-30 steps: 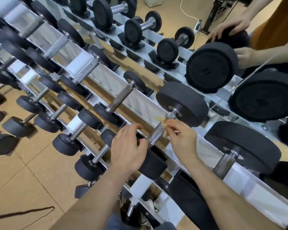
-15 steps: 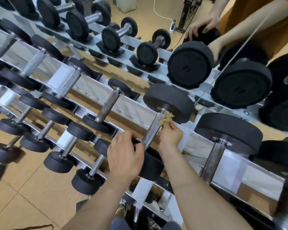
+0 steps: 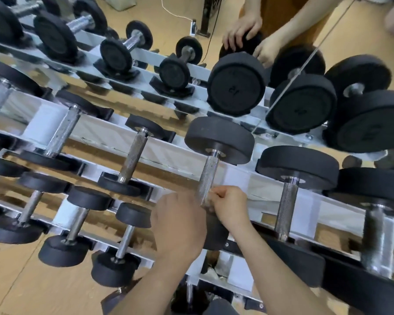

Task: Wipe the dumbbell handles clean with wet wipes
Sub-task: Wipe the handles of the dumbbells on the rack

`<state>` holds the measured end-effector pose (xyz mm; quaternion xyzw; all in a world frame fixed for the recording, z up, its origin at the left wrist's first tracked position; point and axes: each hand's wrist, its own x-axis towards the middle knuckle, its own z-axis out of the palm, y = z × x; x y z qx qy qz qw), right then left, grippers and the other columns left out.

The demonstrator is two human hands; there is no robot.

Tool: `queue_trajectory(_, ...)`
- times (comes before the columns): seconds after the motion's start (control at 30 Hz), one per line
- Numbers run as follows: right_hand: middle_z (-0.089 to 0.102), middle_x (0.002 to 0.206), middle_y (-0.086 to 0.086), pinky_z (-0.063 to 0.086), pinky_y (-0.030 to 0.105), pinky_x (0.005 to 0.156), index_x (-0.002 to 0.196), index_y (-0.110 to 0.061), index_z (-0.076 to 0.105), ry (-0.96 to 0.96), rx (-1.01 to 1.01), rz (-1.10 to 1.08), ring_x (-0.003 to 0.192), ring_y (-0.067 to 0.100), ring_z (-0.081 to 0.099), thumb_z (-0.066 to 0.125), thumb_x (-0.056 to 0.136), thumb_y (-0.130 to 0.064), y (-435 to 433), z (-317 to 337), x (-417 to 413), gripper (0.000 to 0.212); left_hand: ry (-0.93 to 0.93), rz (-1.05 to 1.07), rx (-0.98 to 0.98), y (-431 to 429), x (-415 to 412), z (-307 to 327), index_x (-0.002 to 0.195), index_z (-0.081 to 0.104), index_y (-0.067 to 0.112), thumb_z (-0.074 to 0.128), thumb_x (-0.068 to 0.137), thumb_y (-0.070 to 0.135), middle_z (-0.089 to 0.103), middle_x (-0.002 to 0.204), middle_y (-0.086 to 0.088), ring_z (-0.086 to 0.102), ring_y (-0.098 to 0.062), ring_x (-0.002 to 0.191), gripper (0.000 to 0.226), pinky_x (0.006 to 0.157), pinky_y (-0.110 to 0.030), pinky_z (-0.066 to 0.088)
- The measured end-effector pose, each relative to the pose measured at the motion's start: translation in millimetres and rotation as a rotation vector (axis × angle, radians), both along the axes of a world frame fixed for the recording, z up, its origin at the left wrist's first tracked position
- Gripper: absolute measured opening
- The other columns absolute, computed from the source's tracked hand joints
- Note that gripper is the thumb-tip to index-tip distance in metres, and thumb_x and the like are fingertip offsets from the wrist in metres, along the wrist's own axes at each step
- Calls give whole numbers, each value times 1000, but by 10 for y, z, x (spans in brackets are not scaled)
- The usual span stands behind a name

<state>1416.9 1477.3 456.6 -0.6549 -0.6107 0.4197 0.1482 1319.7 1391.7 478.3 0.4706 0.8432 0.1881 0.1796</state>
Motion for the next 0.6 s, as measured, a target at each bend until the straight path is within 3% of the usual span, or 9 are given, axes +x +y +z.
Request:
queue_trajectory(0.1,67,65,-9,57,44,80,62,-24,68,140,-99,-181,68,15,65,63,85,-6,170,39,21,30,-5,-7,-10,-3,-2,-6,97,57,25,26,86,46,58,102,3,48,-23,108,39,92,-43,40)
queue_trajectory(0.2,68,71,-5,56,46,81,66,-23,65,216,-39,-310,77,19,66,68,82,-16,316,107,-104,17,-24,-7,-7,3,5,7,98,57,26,26,86,46,58,104,4,47,-23,110,39,93,-44,39)
queue_trajectory(0.3,59,60,-5,48,32,65,62,-19,57,-77,3,-54,68,19,60,69,84,-33,87,208,-143,29,-16,3,28,-14,2,12,95,58,24,31,86,43,60,99,3,50,-24,105,34,89,-45,41)
queue_trajectory(0.4,40,42,-3,30,30,48,46,-17,41,-214,-191,180,48,14,40,64,87,-46,-31,366,-100,56,-44,38,64,-1,12,14,88,56,23,33,85,40,60,93,4,50,-22,102,29,88,-43,40)
queue_trajectory(0.47,43,42,-5,32,28,49,47,-17,46,-217,-280,303,49,12,39,64,88,-47,60,435,-108,53,-70,49,85,-6,22,17,85,54,23,33,86,38,59,90,6,49,-21,102,25,87,-42,40)
queue_trajectory(0.53,61,61,1,48,32,63,65,-9,68,-220,-276,424,63,19,55,63,89,-40,114,466,-172,40,-109,66,110,-13,17,22,85,52,25,37,88,34,58,89,9,48,-19,102,18,88,-41,39)
queue_trajectory(0.6,69,74,10,52,33,70,75,-5,74,-206,-264,405,75,24,63,63,88,-37,75,448,-170,35,-152,73,124,-24,5,28,85,51,27,45,90,28,53,89,13,47,-16,101,8,90,-40,38)
